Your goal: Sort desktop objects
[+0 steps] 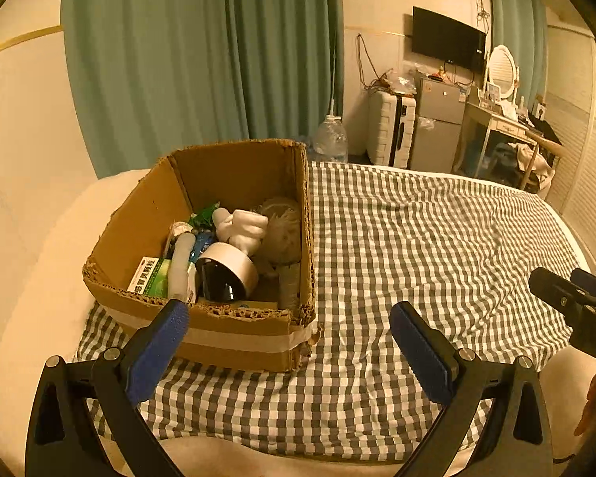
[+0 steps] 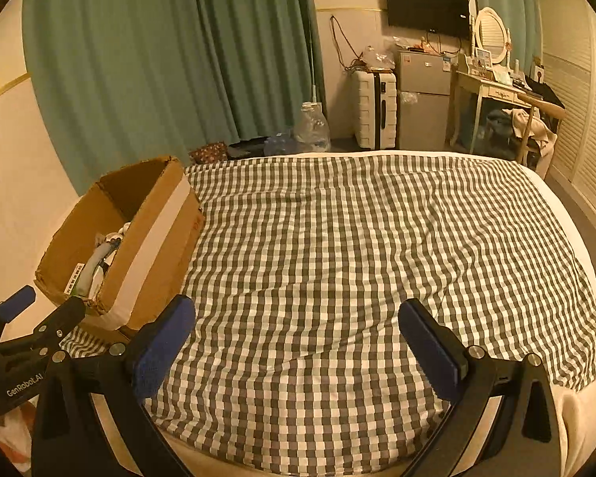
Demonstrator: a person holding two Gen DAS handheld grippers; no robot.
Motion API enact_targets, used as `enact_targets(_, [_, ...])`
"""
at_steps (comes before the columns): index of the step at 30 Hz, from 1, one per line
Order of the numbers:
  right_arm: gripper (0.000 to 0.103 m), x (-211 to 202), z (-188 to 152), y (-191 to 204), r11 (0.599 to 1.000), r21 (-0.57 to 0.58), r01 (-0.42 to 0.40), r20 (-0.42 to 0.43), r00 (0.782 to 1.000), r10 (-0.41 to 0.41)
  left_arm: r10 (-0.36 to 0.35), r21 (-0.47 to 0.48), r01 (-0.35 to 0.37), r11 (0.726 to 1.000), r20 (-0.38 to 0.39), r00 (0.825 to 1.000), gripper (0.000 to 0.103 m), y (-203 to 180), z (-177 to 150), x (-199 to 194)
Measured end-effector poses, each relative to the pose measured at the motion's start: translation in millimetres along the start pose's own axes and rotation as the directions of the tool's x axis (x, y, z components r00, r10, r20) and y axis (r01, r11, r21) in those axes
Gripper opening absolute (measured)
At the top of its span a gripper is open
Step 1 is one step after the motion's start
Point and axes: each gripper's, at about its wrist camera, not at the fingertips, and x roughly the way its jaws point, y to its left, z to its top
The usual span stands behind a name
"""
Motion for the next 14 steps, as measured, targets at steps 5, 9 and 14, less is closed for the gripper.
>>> enact_targets(5, [0.103, -4.7, -2.7, 3.3, 1.000, -0.016, 0.010, 0.010, 1.000, -0.010, 0.008, -0.022, -0.009, 1.000, -0.014, 1.000, 0.103, 5.3, -0.4, 3.8])
enact_targets(9, [0.103, -4.0, -5.3, 6.9, 1.000, -0.021, 0.010, 0.005, 1.000, -0.010, -0.016, -0.053, 0.015, 0.998, -0.008, 1.000, 0.103, 10.9, -0.7, 3.0])
enact_targets(14, [0.103, -4.5, -9.9, 12.7, 0.999, -0.037, 0.019, 0.009, 1.000, -0.018, 0.040, -0.052, -0.040, 0.998, 0.001, 0.999, 0.103, 6.9, -3.8, -7.0])
